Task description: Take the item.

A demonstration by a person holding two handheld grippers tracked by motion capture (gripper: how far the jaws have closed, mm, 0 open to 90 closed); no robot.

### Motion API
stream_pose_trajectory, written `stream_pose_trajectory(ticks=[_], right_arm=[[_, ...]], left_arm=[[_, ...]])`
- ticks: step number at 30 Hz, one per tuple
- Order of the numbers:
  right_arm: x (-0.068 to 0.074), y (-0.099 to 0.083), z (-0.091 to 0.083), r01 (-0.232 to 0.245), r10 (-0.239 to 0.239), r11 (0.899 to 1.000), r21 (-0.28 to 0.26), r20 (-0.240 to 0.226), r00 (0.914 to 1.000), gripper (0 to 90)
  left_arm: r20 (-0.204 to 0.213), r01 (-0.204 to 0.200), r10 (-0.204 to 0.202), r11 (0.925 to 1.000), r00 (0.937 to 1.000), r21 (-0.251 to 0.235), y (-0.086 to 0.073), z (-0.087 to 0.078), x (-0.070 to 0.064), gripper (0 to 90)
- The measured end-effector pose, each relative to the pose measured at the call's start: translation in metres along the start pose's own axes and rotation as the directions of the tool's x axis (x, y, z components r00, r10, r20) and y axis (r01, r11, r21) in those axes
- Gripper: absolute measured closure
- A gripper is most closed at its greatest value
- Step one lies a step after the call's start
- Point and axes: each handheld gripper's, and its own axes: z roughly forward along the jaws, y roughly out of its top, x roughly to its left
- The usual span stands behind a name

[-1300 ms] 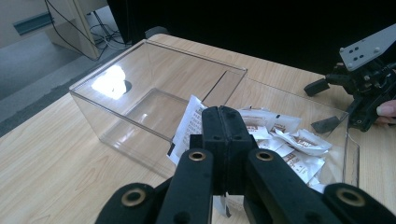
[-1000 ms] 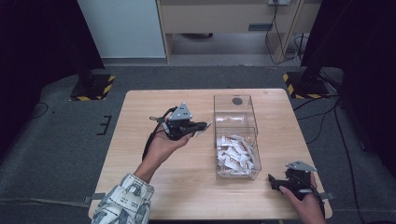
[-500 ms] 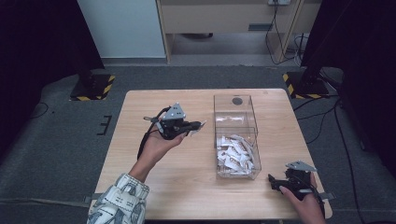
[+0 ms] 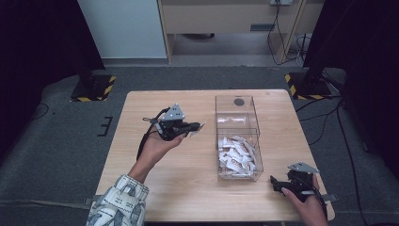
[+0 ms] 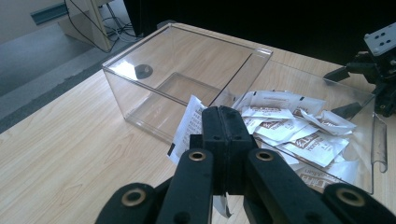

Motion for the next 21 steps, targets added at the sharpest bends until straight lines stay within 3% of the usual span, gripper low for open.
stream_pose_trajectory(ticks=[21], right_arm=[[0.0,0.0,0.0,0.0,0.0,1.0,0.0,0.0,1.0,0.8]], left_arm=[[-0.022,0.007,-0.006,0.9996,0.9997,0.026,-0.0082,0.0047,0.0064,89.7]])
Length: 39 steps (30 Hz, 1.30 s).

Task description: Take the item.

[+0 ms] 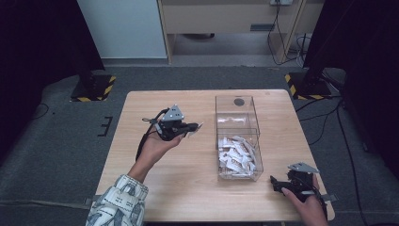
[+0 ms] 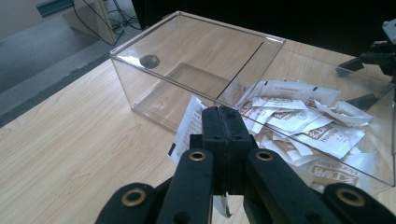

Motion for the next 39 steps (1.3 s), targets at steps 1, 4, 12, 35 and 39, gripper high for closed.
stream_pose_trajectory(ticks=[1,4,12,35,39], right_arm=[[0.0,0.0,0.0,0.0,0.0,1.0,0.0,0.0,1.0,0.8],[0.0,0.0,0.0,0.0,0.0,1.0,0.0,0.0,1.0,0.8],[0.0,0.0,0.0,0.0,0.0,1.0,0.0,0.0,1.0,0.8],[0.0,0.0,0.0,0.0,0.0,1.0,0.0,0.0,1.0,0.8],[0.0,0.0,0.0,0.0,0.0,1.0,0.0,0.0,1.0,0.8]], left_arm=[[-0.002,0.0,0.0,1.0,1.0,0.006,-0.001,0.0,0.001,89.6],[-0.011,0.007,-0.007,0.9999,0.9999,0.008,-0.004,0.002,0.003,89.7],[-0.028,0.021,-0.02,0.9988,0.9994,0.043,-0.017,0.009,0.01,89.7],[-0.049,0.036,-0.031,0.9933,0.9983,0.11,-0.043,0.024,0.014,89.7],[-0.058,0.04,-0.034,0.9922,0.9978,0.118,-0.048,0.024,0.017,89.7]])
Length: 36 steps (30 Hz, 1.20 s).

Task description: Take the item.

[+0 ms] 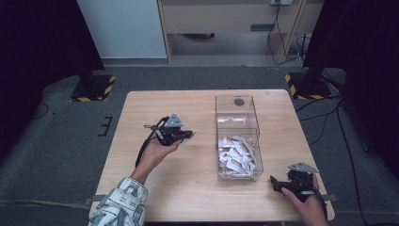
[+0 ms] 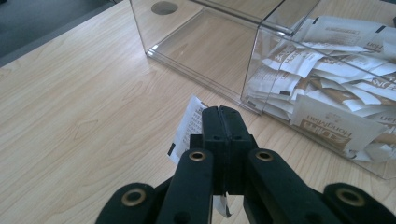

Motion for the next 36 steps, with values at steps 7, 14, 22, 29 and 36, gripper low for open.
stream_pose_trajectory(ticks=[7,14,22,29,36], right_arm=[[0.0,0.0,0.0,0.0,0.0,1.0,0.0,0.0,1.0,0.8],[0.0,0.0,0.0,0.0,0.0,1.0,0.0,0.0,1.0,0.8],[0.0,0.0,0.0,0.0,0.0,1.0,0.0,0.0,1.0,0.8],[0.0,0.0,0.0,0.0,0.0,1.0,0.0,0.0,1.0,0.8],[0.0,0.0,0.0,0.0,0.0,1.0,0.0,0.0,1.0,0.8]], left_arm=[[-0.015,0.014,-0.014,0.9999,0.9998,0.008,-0.009,0.0,0.007,89.6],[-0.033,0.03,-0.03,0.9995,0.999,0.004,-0.014,-0.002,0.014,89.6],[-0.067,0.05,-0.05,0.9988,0.9965,-0.002,-0.023,-0.007,0.025,89.6],[-0.086,0.059,-0.059,0.9983,0.9945,-0.002,-0.027,-0.012,0.034,89.6],[-0.106,0.068,-0.066,0.9976,0.9921,0.013,-0.032,-0.012,0.042,89.6]])
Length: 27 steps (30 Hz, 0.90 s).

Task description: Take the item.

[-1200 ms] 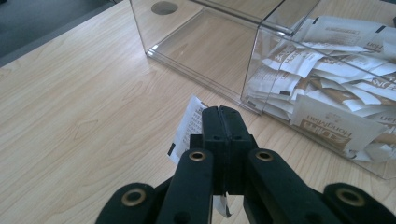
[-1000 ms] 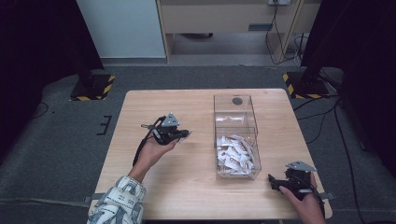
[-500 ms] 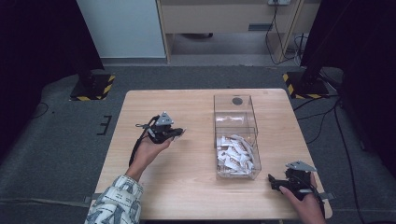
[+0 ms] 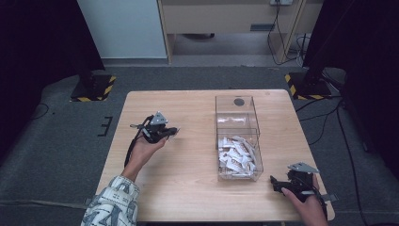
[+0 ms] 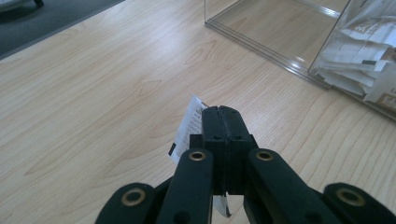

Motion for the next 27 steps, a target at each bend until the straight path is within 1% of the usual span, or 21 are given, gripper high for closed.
stream_pose_trajectory(ticks=[5,11,13,15,18,22,24,27], right_arm=[[0.0,0.0,0.0,0.0,0.0,1.0,0.0,0.0,1.0,0.8],[0.0,0.0,0.0,0.0,0.0,1.0,0.0,0.0,1.0,0.8],[0.0,0.0,0.0,0.0,0.0,1.0,0.0,0.0,1.0,0.8],[0.0,0.0,0.0,0.0,0.0,1.0,0.0,0.0,1.0,0.8],[0.0,0.0,0.0,0.0,0.0,1.0,0.0,-0.001,1.0,0.8],[0.0,0.0,0.0,0.0,0.0,1.0,0.0,-0.001,1.0,0.8],[0.0,0.0,0.0,0.0,0.0,1.0,0.0,-0.001,1.0,0.8],[0.0,0.0,0.0,0.001,-0.001,1.0,0.0,-0.001,1.0,0.8]], left_arm=[[-0.009,0.009,-0.009,0.9999,0.9999,0.005,-0.003,0.002,0.003,89.6],[-0.02,0.009,-0.008,0.9998,0.9998,0.017,-0.005,0.01,0.004,89.5],[-0.027,0.013,-0.013,0.9997,0.9996,0.019,-0.005,0.013,0.005,89.5],[-0.043,0.012,-0.011,0.9998,0.999,0.018,-0.006,0.014,0.005,89.5],[-0.053,0.022,-0.021,0.9997,0.9984,0.013,-0.006,0.018,0.008,89.5],[-0.054,0.021,-0.019,0.9992,0.9984,0.035,-0.009,0.025,0.01,89.5],[-0.054,0.028,-0.026,0.9991,0.9982,0.032,-0.009,0.028,0.01,89.5],[-0.054,0.027,-0.026,0.9991,0.9982,0.031,-0.008,0.031,0.009,89.4]])
